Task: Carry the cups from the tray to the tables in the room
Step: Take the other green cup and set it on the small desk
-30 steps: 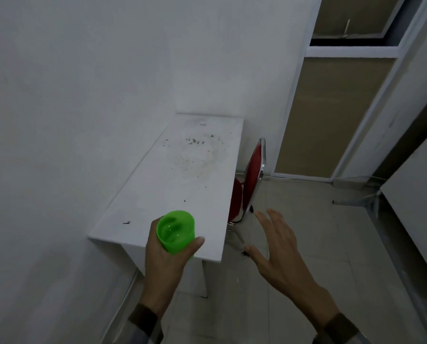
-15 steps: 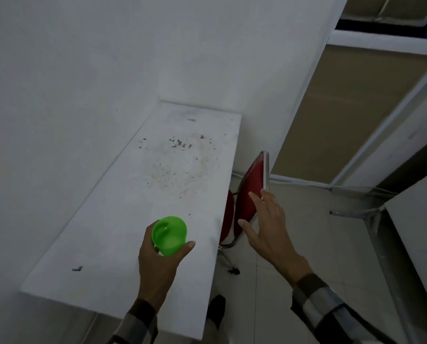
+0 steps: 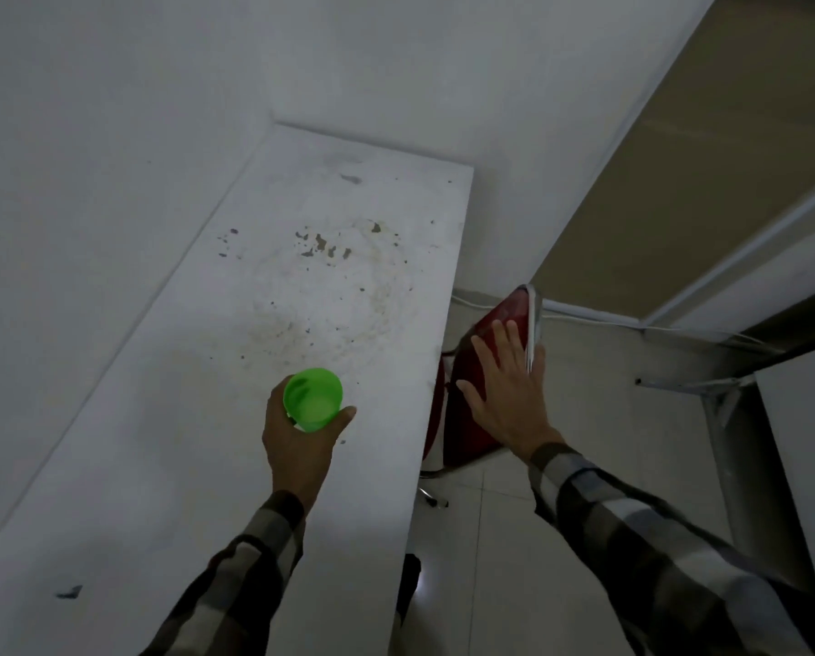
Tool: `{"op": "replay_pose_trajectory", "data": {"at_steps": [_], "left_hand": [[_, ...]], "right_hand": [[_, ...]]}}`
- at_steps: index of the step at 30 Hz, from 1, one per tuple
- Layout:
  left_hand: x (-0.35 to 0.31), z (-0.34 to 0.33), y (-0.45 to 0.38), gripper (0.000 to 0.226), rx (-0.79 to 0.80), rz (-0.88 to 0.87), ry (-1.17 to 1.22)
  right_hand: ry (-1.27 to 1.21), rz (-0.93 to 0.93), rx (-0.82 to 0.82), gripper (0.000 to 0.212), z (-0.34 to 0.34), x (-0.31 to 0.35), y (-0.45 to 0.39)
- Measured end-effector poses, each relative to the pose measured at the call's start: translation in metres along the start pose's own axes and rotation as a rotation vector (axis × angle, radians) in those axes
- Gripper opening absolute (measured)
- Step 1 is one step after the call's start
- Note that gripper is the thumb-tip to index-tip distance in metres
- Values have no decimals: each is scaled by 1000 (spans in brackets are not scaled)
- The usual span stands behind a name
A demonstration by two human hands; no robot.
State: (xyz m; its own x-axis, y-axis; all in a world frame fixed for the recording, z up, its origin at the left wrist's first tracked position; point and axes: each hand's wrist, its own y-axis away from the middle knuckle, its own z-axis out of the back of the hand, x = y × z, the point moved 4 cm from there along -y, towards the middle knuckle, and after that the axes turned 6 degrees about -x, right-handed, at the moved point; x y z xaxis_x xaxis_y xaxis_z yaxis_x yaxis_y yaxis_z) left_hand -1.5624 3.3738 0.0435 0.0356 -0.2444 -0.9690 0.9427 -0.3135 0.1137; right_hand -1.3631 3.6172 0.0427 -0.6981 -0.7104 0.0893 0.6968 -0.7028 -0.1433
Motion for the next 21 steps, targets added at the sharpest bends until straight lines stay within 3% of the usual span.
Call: {"op": "replay_pose_trajectory", "data": {"at_steps": [12,21], "left_hand": [[39,-75,-62,79,22,35,-90],[42,-115,-133,83,-59,37,-82]], "right_hand": [[121,29,-53,79,-23,-27,-5],[124,17,-63,80,-27,-27,-7]]}}
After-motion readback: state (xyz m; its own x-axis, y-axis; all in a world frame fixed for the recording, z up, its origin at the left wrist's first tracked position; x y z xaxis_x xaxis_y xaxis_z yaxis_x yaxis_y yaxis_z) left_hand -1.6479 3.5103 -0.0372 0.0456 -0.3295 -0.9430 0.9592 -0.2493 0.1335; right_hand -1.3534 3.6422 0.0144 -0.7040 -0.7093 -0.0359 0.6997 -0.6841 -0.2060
